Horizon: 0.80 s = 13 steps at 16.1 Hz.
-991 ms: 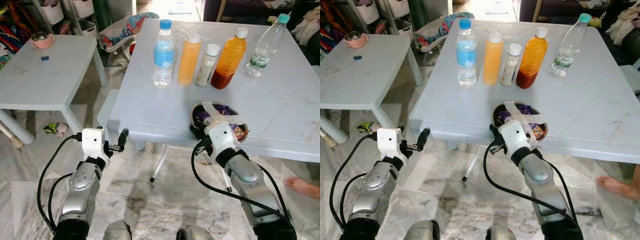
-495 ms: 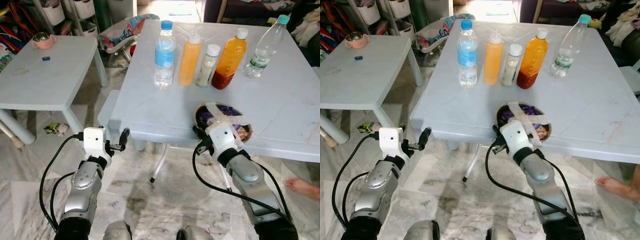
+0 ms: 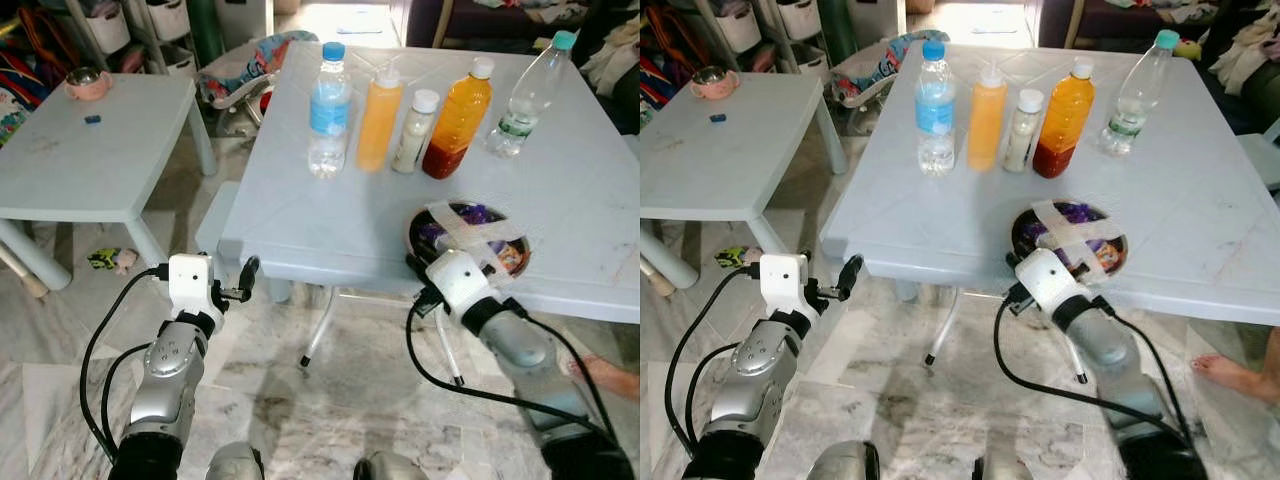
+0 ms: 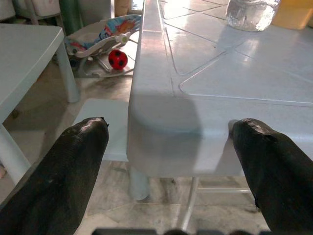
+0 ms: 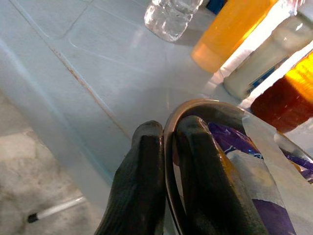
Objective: Restocking fridge
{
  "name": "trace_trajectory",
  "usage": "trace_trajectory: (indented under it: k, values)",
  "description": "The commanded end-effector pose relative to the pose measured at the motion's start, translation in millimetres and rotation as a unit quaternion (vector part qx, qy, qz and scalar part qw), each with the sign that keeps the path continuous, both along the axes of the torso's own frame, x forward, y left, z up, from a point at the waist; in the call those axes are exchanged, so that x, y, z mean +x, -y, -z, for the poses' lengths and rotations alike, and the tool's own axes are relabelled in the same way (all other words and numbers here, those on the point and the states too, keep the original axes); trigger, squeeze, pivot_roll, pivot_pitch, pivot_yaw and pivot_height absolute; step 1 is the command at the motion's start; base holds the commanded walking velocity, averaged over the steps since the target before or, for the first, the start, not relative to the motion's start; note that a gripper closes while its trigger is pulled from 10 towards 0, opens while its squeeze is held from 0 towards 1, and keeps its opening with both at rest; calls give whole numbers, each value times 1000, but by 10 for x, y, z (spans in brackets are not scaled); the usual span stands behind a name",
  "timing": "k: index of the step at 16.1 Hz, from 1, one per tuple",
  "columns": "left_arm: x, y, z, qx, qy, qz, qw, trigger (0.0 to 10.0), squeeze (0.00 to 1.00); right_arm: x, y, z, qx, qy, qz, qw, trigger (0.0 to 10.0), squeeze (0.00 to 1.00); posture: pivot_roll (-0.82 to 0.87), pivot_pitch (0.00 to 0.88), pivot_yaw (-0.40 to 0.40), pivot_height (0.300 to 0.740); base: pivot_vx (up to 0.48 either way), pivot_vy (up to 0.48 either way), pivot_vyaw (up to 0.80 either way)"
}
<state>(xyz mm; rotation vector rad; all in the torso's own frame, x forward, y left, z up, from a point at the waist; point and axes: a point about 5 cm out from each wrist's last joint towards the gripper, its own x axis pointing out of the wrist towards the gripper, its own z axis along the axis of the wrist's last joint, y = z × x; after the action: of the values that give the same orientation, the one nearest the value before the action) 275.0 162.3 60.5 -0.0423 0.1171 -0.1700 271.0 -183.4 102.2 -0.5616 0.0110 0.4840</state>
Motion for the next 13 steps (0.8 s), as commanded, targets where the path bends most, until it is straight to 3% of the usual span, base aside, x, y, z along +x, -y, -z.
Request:
trace_trajectory:
  k: [1, 9, 13]
  values:
    - [-23, -59, 66, 11, -22, -5, 1000, 10000, 0, 60, 38, -127, -20, 35, -14, 999, 10000, 0, -15, 25, 27, 740, 0, 0, 0]
    - [-17, -36, 45, 16, -22, -1, 1000, 10000, 0, 119, 161, -128, -45, 47, -33, 997, 10000, 0, -4, 39, 42, 740, 0, 0, 0]
    - [-2, -27, 23, 25, -16, 5, 1000, 10000, 0, 139, 221, -58, -5, 40, -9, 999, 10000, 0, -1, 40, 45, 740, 0, 0, 0]
